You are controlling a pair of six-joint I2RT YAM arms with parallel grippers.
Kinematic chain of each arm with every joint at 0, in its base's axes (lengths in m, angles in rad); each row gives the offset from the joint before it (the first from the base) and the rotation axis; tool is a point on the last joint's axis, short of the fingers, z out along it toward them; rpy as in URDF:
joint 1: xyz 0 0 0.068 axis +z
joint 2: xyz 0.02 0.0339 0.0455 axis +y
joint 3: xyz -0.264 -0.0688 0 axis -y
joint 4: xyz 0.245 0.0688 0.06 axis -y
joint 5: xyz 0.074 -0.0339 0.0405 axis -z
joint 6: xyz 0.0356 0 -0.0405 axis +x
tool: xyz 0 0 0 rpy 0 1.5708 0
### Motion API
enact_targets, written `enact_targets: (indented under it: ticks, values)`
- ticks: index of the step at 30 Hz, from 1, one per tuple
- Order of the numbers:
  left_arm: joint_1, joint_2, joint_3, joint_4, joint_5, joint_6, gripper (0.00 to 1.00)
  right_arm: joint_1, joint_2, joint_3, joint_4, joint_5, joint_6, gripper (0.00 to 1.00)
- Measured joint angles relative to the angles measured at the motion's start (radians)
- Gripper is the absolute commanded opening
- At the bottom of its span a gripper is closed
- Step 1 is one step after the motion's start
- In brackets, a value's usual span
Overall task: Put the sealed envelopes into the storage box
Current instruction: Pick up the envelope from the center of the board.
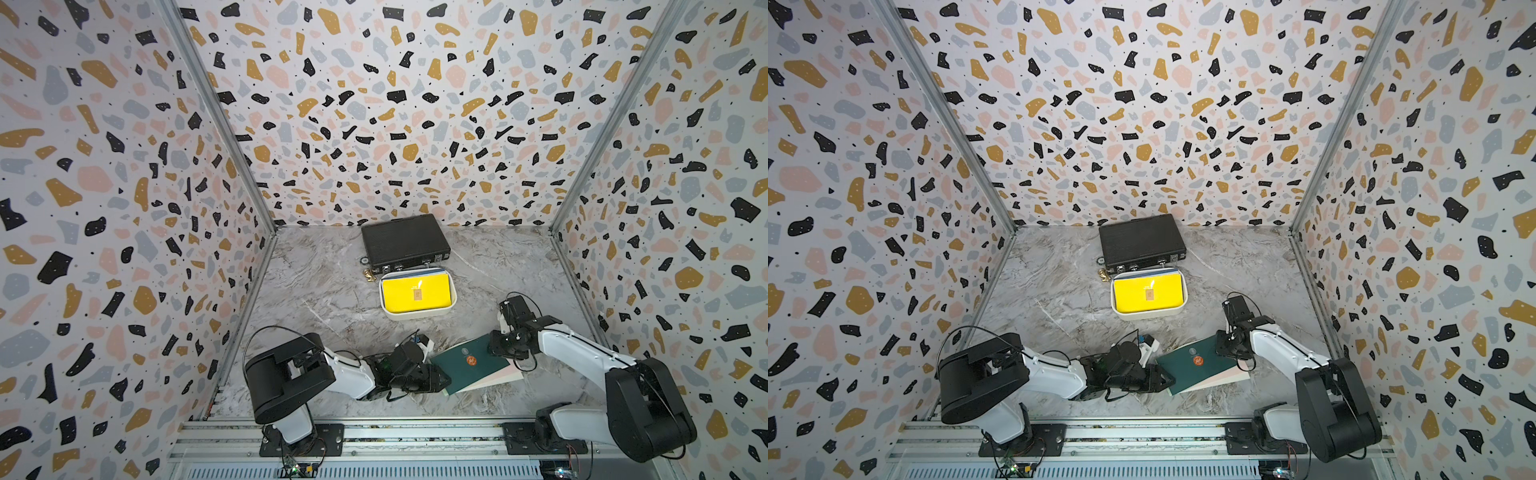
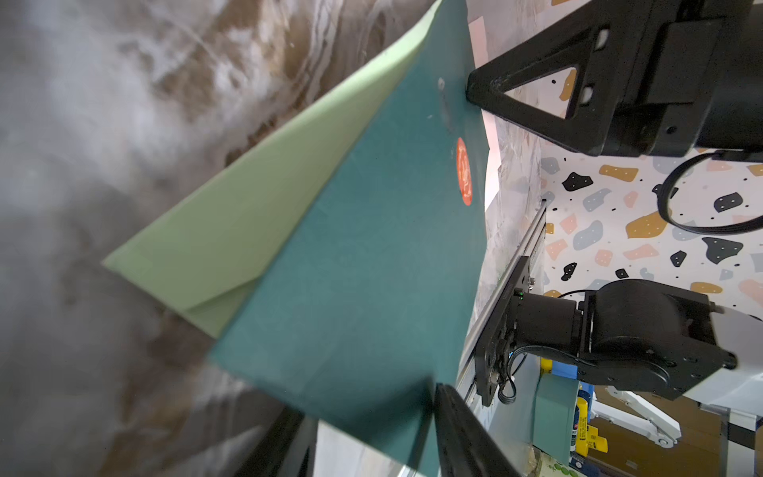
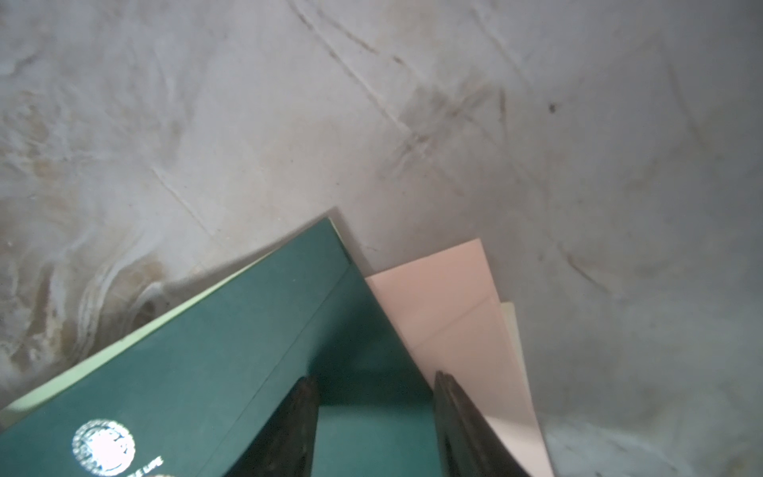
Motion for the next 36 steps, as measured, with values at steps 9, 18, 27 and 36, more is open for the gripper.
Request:
enact_targets:
  ticks: [9,18,27,36]
  values:
    - [0.0,-0.018,0.029,-0.073,-0.012,0.029,0.48,0.0,-0.002,-0.001,0.002,-0.002,0.0,0.5]
    - [0.0,-0.031,0.084,-0.171,-0.051,0.073,0.41,0.0,-0.002,-0.002,0.006,-0.006,0.0,0.5]
    - [0.0,-0.032,0.094,-0.183,-0.089,0.085,0.31,0.0,-0.002,-0.002,0.007,-0.006,0.0,0.5]
    - [0.0,-0.058,0.12,-0.242,-0.136,0.106,0.06,0.0,-0.006,-0.002,0.007,-0.013,0.0,0.51]
